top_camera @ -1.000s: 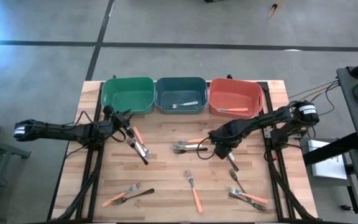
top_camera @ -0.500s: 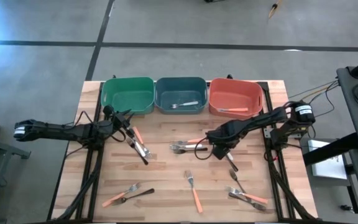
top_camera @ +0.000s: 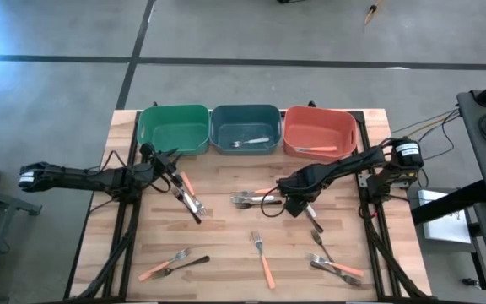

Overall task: Sort silverware by color (type)
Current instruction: Put the white fork into the blue bin

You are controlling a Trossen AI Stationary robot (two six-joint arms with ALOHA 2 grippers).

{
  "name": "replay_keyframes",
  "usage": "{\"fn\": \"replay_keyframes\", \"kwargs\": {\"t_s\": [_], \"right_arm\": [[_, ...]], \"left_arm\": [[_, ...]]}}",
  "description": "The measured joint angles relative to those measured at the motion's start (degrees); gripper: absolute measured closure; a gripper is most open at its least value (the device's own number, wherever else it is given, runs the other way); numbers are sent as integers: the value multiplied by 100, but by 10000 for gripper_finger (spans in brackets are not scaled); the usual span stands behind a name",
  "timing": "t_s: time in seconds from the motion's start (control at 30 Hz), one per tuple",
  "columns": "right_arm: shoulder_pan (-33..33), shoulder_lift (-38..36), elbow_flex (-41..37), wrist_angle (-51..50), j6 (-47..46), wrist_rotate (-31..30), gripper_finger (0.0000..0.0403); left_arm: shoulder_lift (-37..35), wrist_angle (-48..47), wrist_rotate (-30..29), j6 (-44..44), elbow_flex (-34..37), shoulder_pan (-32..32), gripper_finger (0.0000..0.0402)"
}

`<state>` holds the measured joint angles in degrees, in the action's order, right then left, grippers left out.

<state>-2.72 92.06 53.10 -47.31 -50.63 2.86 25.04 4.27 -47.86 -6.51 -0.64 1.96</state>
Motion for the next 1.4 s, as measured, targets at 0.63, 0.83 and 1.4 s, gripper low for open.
{"fn": "replay_keyframes", "kwargs": {"t_s": [0.63,0.83,1.4], "right_arm": [[125,95,0,212,375,55,369],[259,-187,-15,128,312,-455,369],[760,-816,1435,1502,2348,-2258,369]], "left_arm": [[7,-1,0,-1,1,0,317],[7,0,0,-2,-1,0,317],[7,0,2,-2,-1,0,317]]}}
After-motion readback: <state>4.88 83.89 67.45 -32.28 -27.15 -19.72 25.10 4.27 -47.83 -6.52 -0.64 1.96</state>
